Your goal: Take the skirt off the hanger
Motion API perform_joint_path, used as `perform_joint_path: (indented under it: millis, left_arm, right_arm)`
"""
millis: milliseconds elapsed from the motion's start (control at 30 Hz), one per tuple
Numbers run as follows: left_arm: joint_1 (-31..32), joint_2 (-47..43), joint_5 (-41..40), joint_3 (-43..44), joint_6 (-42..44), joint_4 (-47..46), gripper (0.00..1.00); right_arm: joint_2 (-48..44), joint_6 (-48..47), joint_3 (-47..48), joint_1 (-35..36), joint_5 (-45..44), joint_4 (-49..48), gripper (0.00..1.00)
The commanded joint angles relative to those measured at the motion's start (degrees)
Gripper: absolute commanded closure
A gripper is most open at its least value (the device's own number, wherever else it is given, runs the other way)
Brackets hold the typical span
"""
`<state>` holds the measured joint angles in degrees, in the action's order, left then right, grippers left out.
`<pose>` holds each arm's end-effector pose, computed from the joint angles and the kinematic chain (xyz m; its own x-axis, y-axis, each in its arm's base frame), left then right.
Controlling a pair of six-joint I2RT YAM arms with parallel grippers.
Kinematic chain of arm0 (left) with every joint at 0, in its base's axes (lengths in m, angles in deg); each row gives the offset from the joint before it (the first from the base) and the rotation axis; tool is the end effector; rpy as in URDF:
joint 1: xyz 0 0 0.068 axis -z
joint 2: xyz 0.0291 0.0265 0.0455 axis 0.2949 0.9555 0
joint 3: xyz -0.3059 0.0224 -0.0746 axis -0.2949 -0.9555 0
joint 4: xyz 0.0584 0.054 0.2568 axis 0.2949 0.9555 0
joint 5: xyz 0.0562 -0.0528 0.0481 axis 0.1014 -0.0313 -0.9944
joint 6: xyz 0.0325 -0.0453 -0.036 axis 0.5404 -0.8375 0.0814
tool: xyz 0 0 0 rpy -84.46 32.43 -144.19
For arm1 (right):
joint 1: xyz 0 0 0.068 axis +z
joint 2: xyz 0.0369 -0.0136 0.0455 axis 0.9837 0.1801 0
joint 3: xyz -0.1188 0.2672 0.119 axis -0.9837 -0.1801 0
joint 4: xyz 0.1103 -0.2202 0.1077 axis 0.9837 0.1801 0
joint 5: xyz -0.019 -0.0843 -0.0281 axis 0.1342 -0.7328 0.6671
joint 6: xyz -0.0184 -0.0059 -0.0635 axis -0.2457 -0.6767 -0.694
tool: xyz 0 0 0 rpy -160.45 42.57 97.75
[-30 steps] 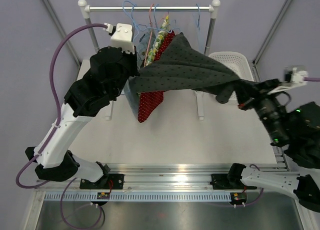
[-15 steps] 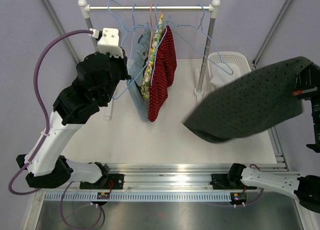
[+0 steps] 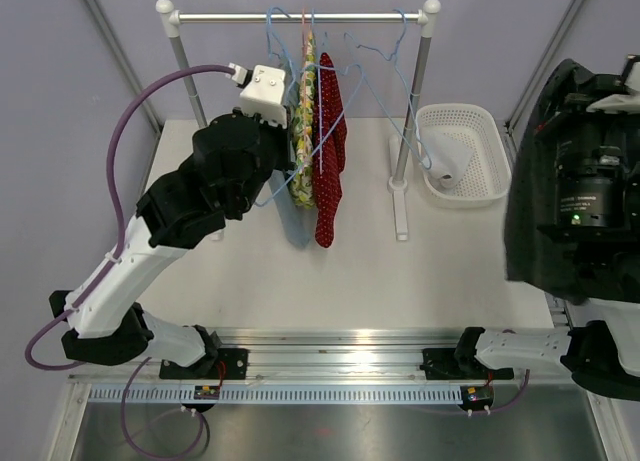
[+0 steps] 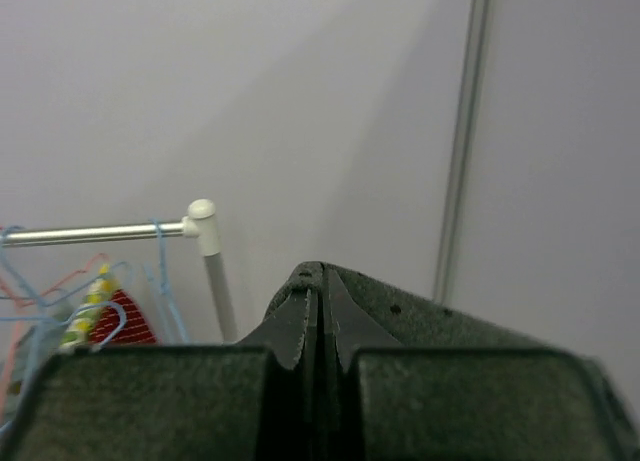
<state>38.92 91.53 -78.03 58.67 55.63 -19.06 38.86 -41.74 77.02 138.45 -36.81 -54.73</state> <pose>0.1612 -0.1814 0.5929 -0.1055 0.0162 -0.9943 0.3015 0.9533 -0.0165 0.0718 0.0325 0.6868 0.3695 -0.0404 -0.9283 0.1251 0.9921 0.0066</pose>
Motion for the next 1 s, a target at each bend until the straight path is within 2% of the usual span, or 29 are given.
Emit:
perform_joint_path:
  millis: [0, 67, 167, 233, 267, 300, 333, 367, 433, 467, 533, 567, 833, 967]
  left_arm:
    - [1.14, 1.58, -1.9, 2.39, 1.43, -3.39, 1.0]
    - [1.32, 1.67, -1.82, 1.77, 1.52, -3.48, 1.0]
    - [1.23, 1.15, -1.73, 0.1, 1.34, -4.18, 1.0]
    - [1.32, 0.53, -1.29, -0.77, 1.26, -4.36, 1.0]
    - [1.32, 0.36, -1.2, -1.39, 1.26, -4.44, 1.0]
    - [1.32, 0.27, -1.2, -1.74, 1.34, -4.36, 1.0]
    - [1.32, -0.08, -1.11, -1.92, 1.43, -4.36, 1.0]
    - [1.32, -0.17, -1.11, -2.36, 1.43, -4.36, 1.0]
    - [1.32, -0.17, -1.03, -2.53, 1.61, -4.44, 1.0]
    - [1.32, -0.26, -1.03, -2.54, 1.69, -4.44, 1.0]
    - [1.32, -0.08, -0.76, -2.62, 1.96, -4.71, 1.0]
    - [1.32, 0.09, -0.85, -2.71, 2.05, -4.79, 1.0]
    - [1.32, 2.9, -1.11, -1.22, 3.98, -5.85, 1.0]
    - [1.32, 4.22, -1.38, -0.52, 4.86, -6.72, 1.0]
  right_arm:
    - [2.84, -20.56, -1.78, 0.06, -3.21, -11.74, 1.0]
    - [3.28, -25.1, -3.2, -0.9, -2.96, -16.83, 1.0]
    - [3.37, -24.51, -4.43, -6.69, 1.67, -15.03, 1.0]
    - [3.81, -18.28, -3.56, -11.78, 5.2, -9.35, 1.0]
    - [5.37, -14.08, -2.68, -16.77, 8.35, -7.04, 1.0]
    - [6.7, -11.78, 0.2, -19.77, 9.69, -4.93, 1.0]
    - [8.19, -9.32, 2.05, -22.68, 11.18, 2.49, 1.0]
    - [12.12, -6.77, 4.42, -29.23, 14.59, 6.48, 1.0]
    - [16.62, 2.8, 13.29, -35.24, 18.82, 17.44, 1.0]
    - [20.29, 9.18, 15.84, -41.02, 22.84, 19.33, 1.0]
    - [22.78, 15.2, 20.16, -45.54, 28.05, 22.76, 1.0]
    - [25.32, 19.14, 21.31, -47.12, 31.64, 23.39, 1.0]
    - [39.13, 26.99, 32.73, -54.42, 41.32, 25.15, 1.0]
    - [46.15, 34.19, 36.43, -57.77, 46.43, 24.54, 1.0]
